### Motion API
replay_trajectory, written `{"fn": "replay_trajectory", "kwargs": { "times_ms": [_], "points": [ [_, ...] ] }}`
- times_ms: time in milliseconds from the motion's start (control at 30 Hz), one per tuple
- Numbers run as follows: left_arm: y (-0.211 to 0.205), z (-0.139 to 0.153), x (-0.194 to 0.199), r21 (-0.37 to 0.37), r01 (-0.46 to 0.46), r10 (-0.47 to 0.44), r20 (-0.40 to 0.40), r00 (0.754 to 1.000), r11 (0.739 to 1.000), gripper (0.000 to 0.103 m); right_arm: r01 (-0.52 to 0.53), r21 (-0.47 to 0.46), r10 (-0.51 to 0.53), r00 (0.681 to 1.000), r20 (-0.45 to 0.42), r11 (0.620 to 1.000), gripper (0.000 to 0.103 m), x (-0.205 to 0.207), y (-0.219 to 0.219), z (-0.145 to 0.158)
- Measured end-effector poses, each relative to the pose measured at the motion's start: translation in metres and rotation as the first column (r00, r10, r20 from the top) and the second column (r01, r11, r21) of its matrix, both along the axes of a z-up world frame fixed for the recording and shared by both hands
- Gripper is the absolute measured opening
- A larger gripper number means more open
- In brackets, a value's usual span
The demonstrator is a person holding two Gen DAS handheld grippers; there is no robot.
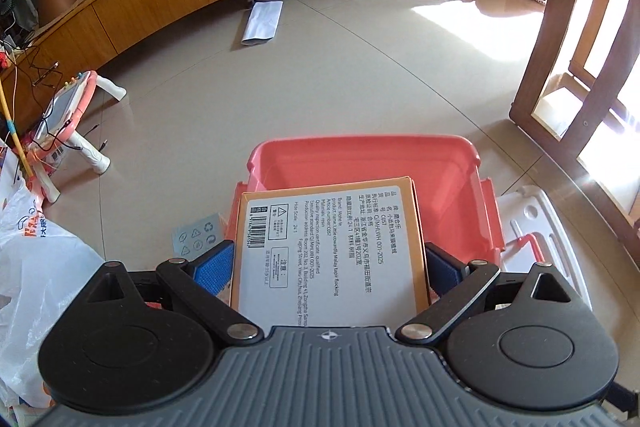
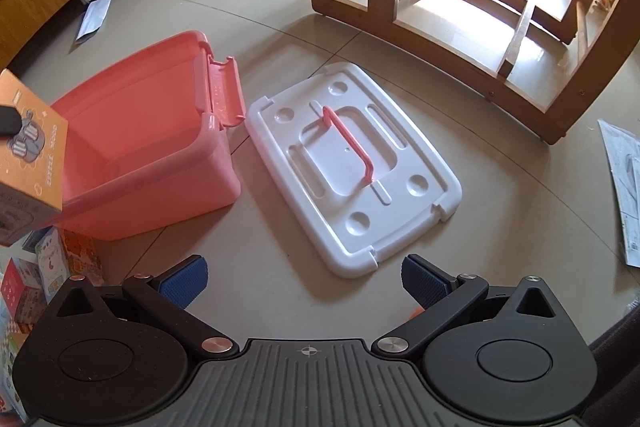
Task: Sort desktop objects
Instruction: 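Lift the orange-and-white box with the left gripper and carry it over the pink bin, then lower the box into the pink bin and open the left gripper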
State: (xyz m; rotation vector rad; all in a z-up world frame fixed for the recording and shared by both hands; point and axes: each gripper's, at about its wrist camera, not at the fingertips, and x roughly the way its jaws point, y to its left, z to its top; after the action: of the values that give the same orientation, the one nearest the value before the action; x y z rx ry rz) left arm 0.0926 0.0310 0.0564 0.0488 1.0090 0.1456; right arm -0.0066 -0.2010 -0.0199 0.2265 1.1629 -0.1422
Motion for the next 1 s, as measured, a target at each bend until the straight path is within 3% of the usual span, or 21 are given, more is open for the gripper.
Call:
{"fn": "replay_trajectory", "kwargs": {
  "times_ms": [367, 767, 1000],
  "points": [
    [-0.004, -0.049, 0.061, -0.058, -0.034, 0.033, -0.012, 0.999, 0.998, 0.097, -0.021, -0.024, 0.021, 0.999, -0.032, 0.999, 0.103, 0.011, 0.007, -0.011],
    [-0.037, -0.131, 0.102, -0.054, 0.038, -0.044, -0.109, 0.993, 0.998, 0.097, 0.021, -0.02, -0.023, 0.995, -0.097, 1.0, 0.103, 0.023, -0.005, -0.032],
    [-0.047, -0.152, 0.118, -0.056, 0.034, -0.04, -0.117, 0.992, 0.998, 0.097, 0.046, -0.022, -0.049, 0.991, -0.127, 0.999, 0.103, 0.028, -0.013, -0.041]
  ]
}}
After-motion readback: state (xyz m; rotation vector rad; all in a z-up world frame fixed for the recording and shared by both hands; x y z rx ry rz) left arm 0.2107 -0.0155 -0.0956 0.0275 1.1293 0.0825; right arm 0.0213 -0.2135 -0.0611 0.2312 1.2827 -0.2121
